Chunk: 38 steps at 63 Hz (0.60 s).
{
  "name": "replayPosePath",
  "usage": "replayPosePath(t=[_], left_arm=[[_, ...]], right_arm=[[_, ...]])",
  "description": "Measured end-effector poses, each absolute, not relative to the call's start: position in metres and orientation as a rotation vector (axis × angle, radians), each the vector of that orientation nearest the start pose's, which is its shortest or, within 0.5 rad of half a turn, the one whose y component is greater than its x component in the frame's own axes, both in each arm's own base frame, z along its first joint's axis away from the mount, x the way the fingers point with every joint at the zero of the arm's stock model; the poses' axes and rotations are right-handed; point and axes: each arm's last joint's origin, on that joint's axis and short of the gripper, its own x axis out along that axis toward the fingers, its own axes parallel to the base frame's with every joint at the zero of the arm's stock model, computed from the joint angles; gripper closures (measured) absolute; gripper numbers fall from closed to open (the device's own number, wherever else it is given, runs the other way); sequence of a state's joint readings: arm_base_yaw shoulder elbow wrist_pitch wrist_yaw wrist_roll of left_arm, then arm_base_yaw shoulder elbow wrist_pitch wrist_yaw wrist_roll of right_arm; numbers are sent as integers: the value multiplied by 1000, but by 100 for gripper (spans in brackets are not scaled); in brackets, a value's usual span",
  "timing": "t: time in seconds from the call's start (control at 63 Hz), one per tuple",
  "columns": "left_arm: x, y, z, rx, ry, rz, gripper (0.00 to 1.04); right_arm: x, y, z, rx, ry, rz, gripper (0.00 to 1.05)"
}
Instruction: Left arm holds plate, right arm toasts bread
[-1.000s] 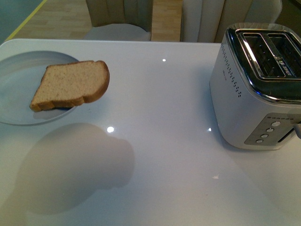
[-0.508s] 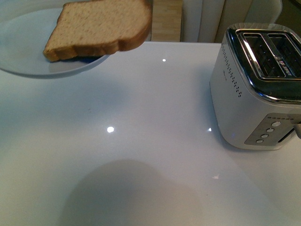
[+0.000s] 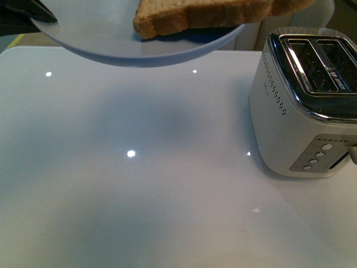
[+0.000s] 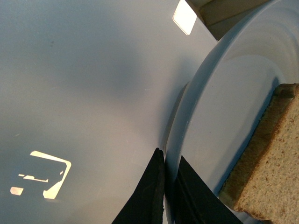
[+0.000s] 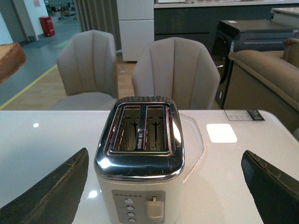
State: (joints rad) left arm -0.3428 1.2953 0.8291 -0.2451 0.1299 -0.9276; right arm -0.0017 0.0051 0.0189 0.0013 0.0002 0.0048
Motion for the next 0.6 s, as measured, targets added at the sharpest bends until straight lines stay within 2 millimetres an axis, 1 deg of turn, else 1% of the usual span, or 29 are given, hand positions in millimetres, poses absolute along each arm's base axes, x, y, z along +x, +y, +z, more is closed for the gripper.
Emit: replayPosePath(t=[0.143,0.397,0.429,0.444,0.46,0.492,0.524,0.556,0.603], left_arm=[[245,-102,236,-793,884,-95,102],[243,-104,233,-799,891,-83,102],[243,-104,233,-799,892,-82,102],[243,-104,233,-799,892,-82,102],[243,-104,233,-799,892,-82,102],[243,-104,233,-800,892,-80,102],[243,-105,233,-800,894,-84,102],[242,-105,233,-800,896,-86,102],[242,-105,232,-800,897,-86,102]], right_arm=[[97,0,170,5,-15,-2,9],[97,0,169,15,-5,2,9],[97,0,169,70,80,20,9],[97,0,168,104,164,19,9],[98,0,168,142,206,12,9],[98,0,167,244,364,-15,9],[98,1,164,317,453,-41,9],[98,1,160,378,510,-65,9],[97,1,157,438,542,-87,9]])
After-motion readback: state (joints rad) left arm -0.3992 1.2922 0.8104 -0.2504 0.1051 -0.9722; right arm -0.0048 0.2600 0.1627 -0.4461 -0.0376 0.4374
